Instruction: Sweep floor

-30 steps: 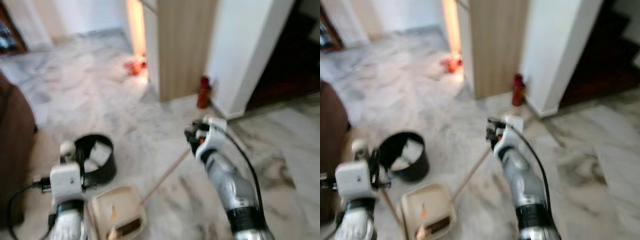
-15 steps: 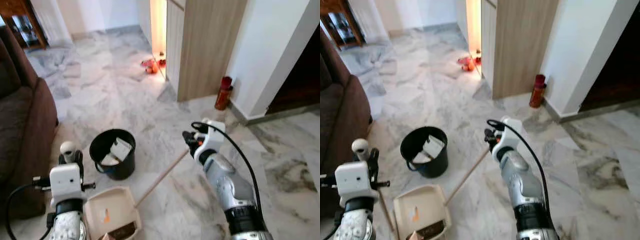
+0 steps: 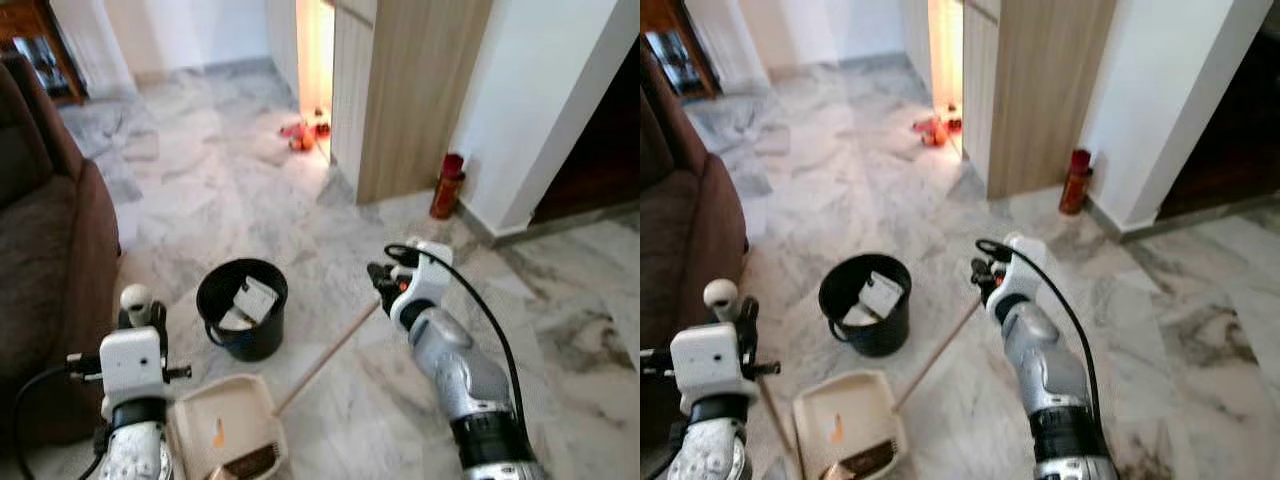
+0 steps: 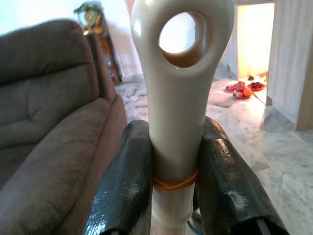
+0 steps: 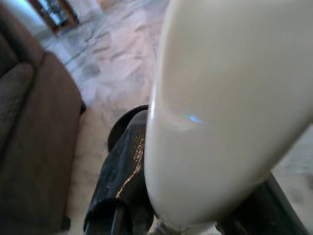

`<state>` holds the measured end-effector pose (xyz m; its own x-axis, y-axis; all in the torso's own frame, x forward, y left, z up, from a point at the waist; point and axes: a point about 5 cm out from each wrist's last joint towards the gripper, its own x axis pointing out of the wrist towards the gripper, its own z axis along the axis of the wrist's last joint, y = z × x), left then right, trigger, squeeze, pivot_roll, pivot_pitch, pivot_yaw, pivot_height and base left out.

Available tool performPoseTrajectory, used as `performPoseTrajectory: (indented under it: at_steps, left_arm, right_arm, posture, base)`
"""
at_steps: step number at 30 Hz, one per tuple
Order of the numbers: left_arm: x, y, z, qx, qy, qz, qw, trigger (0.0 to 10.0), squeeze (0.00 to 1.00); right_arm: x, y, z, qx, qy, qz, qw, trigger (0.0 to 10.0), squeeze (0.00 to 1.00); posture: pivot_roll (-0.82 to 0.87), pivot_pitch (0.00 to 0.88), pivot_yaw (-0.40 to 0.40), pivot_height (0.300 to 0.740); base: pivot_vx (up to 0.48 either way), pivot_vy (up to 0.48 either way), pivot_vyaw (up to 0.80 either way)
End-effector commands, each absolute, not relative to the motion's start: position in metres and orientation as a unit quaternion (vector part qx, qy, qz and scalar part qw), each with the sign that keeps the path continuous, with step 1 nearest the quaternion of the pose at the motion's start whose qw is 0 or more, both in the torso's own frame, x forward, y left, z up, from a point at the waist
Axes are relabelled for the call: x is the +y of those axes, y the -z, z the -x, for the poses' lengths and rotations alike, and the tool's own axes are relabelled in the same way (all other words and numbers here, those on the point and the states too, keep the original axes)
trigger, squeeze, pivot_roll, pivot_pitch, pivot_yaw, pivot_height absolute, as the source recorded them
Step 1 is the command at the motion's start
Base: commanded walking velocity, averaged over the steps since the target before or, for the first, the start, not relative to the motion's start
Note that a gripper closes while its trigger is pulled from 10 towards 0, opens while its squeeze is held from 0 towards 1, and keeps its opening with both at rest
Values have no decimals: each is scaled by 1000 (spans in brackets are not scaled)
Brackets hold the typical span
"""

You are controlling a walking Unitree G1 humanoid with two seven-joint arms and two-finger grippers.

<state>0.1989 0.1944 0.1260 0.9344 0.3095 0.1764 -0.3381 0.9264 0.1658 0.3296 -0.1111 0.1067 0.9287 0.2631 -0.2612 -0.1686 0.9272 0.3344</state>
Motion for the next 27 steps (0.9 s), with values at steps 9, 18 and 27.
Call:
performPoseTrajectory:
  at_steps: [9, 18, 27]
  left_arm:
    - [196, -135, -199, -93, -167, -107, 976, 10000, 0]
    - [196, -135, -198, -92, -164, -110, 976, 10000, 0]
    - [195, -135, -198, -93, -163, -113, 976, 10000, 0]
  right_arm:
    - [-103, -120, -333, 127, -128, -172, 968, 10000, 0]
    - [-102, -123, -333, 118, -130, -164, 971, 10000, 0]
    - [-104, -138, -336, 77, -129, -139, 979, 10000, 0]
  posture:
    - [-95, 67, 24, 740]
    - [-94, 70, 26, 740]
    - [-94, 70, 26, 740]
  base:
    - [0, 290, 0]
    - [0, 126, 0]
    - [0, 0, 0]
